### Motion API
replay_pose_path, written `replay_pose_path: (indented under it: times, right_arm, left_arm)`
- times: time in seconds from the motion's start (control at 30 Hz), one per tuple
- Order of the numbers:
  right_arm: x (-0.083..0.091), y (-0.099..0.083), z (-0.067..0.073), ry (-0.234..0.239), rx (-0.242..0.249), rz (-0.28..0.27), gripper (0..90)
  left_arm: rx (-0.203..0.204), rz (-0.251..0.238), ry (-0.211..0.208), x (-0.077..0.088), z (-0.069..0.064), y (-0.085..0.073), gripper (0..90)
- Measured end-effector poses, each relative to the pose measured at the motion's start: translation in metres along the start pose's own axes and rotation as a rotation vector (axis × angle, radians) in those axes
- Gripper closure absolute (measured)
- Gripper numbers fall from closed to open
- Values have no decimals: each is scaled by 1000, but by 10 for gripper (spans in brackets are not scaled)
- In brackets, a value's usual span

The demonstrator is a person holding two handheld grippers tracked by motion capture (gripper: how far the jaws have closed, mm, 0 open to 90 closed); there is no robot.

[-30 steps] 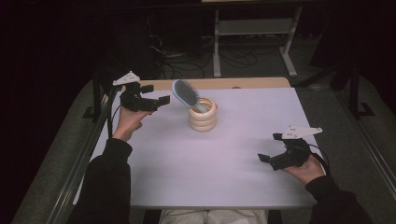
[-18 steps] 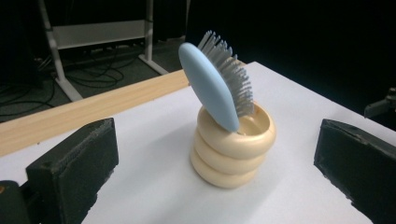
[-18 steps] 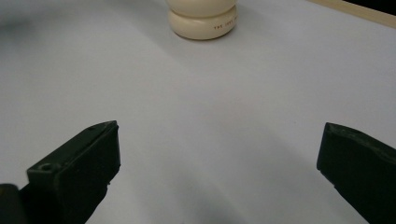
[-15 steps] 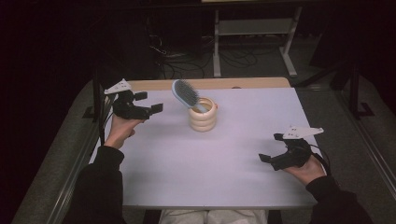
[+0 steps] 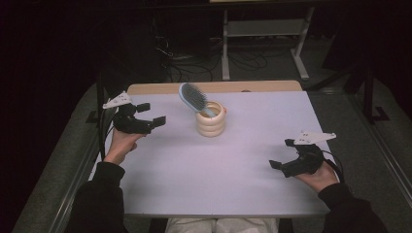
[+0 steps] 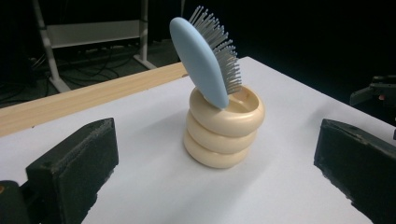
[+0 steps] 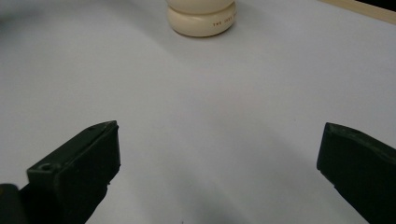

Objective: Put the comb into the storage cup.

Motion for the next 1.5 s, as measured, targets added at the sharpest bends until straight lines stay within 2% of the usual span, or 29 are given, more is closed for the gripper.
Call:
replay_pose_path:
  times: [0.27, 0.43, 0.53, 1.1, 1.5]
  right_arm:
    - [-1, -1, 0, -1, -1, 5, 0]
    - [-1, -1, 0, -2, -1, 7, 0]
    - [-1, -1, -1, -2, -2, 7, 0]
    - [-1, -2, -1, -6, -9, 9, 0]
    - [-2, -2, -1, -1, -9, 13, 0]
  left_arm:
    - [18, -4, 22, 9, 8, -13, 0]
    - [10, -2, 36, 16, 13, -21, 0]
    - [23, -9, 41, 21, 16, -25, 0]
    - [33, -20, 76, 43, 26, -44, 0]
    - [48, -24, 95, 60, 33, -64, 0]
Point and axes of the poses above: each handheld gripper's, and its own axes: x roughly backward along the jaws, y roughly out of its top, z roughly to its left, the point moved 2 cm from there along -x, roughly forward along the jaws, and after that the axes turned 11 degrees about y, right-handed, at the moved point
